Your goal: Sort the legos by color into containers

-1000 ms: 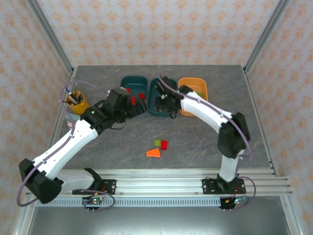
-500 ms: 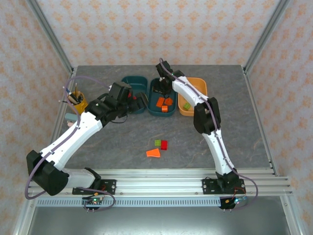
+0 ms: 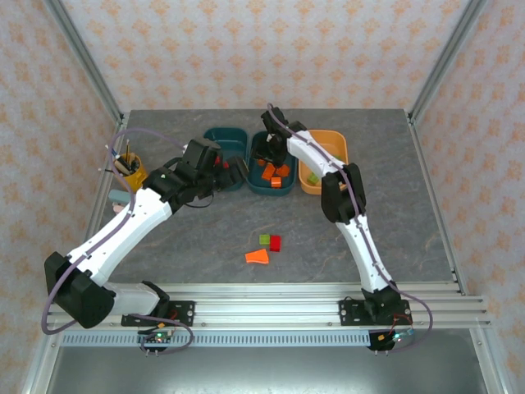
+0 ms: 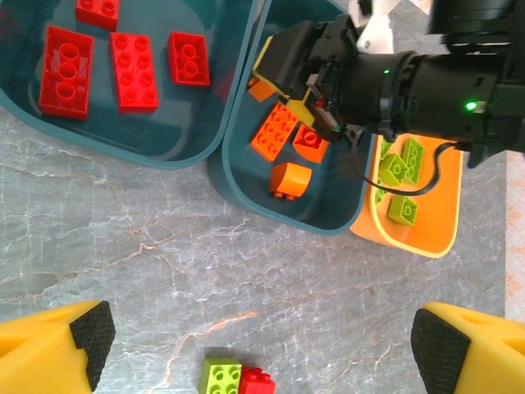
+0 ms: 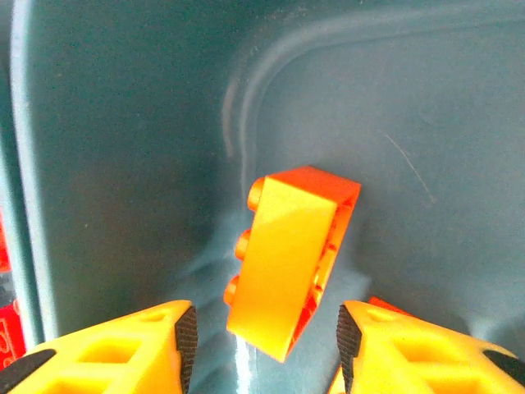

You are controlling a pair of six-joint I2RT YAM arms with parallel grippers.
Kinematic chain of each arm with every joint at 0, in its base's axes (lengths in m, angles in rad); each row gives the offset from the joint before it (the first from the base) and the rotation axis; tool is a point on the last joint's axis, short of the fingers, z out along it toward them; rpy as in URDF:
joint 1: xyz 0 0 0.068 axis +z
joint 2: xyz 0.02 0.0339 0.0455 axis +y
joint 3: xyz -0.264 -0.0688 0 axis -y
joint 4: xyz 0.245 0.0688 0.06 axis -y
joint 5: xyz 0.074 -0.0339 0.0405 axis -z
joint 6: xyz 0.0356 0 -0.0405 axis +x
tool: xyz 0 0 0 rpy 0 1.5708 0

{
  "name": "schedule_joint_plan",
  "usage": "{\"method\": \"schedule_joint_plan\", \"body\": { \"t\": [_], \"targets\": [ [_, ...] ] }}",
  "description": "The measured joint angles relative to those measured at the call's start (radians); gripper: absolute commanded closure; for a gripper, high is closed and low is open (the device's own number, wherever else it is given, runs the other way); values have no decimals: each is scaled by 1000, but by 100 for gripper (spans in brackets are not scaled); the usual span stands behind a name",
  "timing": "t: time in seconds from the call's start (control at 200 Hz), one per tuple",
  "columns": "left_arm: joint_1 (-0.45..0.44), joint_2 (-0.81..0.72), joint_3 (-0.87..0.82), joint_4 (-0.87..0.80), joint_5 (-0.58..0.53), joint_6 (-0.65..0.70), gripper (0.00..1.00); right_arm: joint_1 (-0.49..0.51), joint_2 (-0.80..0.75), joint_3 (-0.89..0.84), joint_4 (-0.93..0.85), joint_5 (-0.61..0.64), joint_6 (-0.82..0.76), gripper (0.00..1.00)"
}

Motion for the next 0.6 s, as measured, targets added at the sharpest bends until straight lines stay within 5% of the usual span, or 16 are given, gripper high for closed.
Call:
{"method": "schedule_joint_plan", "body": {
  "t": [0.285,0.6],
  "targets": [
    [0,-58,-109,-5,8,-1,5,47,-407,-364,43,107,-53,53],
    [-13,-113,-198,-74,59,35,8,238,-1042,-1082,187,192,-133,45]
  ]
}}
